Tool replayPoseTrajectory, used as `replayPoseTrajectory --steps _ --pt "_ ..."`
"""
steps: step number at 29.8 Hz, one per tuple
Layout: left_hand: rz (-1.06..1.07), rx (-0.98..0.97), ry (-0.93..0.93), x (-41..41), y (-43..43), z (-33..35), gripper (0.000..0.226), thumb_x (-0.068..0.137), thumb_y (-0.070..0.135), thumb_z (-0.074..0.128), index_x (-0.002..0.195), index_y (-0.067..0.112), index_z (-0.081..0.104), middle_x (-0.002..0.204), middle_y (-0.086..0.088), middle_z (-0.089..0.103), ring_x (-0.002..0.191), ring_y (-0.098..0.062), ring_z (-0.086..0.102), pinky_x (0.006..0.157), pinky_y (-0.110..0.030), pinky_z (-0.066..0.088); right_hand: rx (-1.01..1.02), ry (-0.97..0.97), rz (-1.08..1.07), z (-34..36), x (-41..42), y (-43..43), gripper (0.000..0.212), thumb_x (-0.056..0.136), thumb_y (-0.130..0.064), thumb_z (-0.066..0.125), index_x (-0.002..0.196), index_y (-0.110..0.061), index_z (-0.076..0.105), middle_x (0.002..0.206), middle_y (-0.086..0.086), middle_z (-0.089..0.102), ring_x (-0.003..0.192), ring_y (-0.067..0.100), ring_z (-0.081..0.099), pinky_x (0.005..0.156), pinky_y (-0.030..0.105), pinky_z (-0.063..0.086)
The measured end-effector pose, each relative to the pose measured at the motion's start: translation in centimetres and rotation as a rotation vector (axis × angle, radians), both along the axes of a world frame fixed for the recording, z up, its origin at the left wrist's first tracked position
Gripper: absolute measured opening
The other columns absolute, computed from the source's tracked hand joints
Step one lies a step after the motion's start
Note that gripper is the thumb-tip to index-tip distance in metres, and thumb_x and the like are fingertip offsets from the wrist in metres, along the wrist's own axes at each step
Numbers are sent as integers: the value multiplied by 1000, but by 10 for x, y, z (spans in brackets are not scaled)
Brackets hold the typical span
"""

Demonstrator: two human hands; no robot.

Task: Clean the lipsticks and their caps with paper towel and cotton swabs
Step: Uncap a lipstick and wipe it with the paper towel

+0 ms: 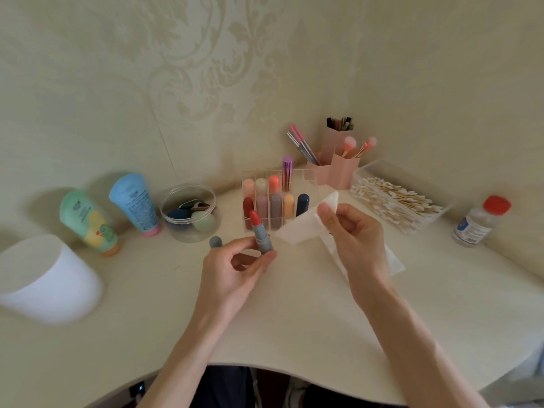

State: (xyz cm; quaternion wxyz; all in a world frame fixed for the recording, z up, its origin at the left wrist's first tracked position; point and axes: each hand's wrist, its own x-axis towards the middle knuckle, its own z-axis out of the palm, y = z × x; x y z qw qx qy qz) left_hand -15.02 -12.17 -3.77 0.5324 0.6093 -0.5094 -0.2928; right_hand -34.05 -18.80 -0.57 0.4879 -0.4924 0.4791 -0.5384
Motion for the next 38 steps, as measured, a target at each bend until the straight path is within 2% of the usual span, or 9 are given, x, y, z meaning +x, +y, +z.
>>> replayPoseTrajectory --steps 7,13,14,15,16,17,19,24,38 --pt "117 100 -145 -2 -12 0 19 76 29 90 91 36 80 73 20 75 66 -2 68 68 -22 52 22 197 -20 -8 -2 -10 43 108 -41 57 98 -1 71 84 25 62 74 12 51 72 34 40" --pt "140 98 -264 -4 -22 0 18 75 36 88 91 34 80 81 25 75 68 -10 68 79 -40 58 138 240 11 -3 -2 -8 51 109 -50 46 89 -4 60 72 2 50 68 18 49 65 27 28" --pt "149 105 -293 -4 -24 0 18 75 39 86 91 36 78 82 26 75 72 -15 69 79 -42 57 169 228 18 0 -2 -7 47 109 -50 47 92 -9 63 72 2 53 71 20 54 71 27 45" --pt "156 109 -316 -5 -26 1 17 76 41 85 91 38 78 85 25 75 76 -18 69 80 -43 56 211 208 29 2 -2 -6 41 108 -51 48 97 -17 67 82 1 60 85 20 62 106 26 23" --pt "163 106 -329 -6 -27 3 18 76 39 85 93 37 77 88 23 75 78 -18 68 80 -44 55 253 183 50 4 -1 -6 32 104 -52 48 101 -30 71 95 -7 67 88 13 63 80 26 36" --pt "172 98 -338 -7 -27 4 19 77 37 85 95 36 78 92 20 75 79 -17 68 82 -44 55 287 171 67 4 -1 -7 27 99 -52 48 102 -39 73 105 -7 69 94 17 65 98 41 53" --pt "188 82 -357 -8 -28 5 21 78 34 86 98 32 78 95 16 75 82 -15 67 84 -43 54 304 100 83 8 1 -6 28 95 -38 47 94 -41 75 102 -2 73 90 21 67 88 46 55" --pt "194 88 -390 -9 -27 9 20 77 39 83 94 29 78 91 10 78 82 -22 70 84 -44 53 320 6 123 14 1 -1 35 73 -32 53 103 -26 70 93 11 66 83 28 62 79 46 53" --pt "198 173 -506 -14 -33 9 22 81 44 78 77 24 70 71 5 68 74 -23 65 72 -45 54 172 307 148 11 -3 3 22 99 -17 46 93 -4 62 77 1 56 71 15 52 71 35 40"
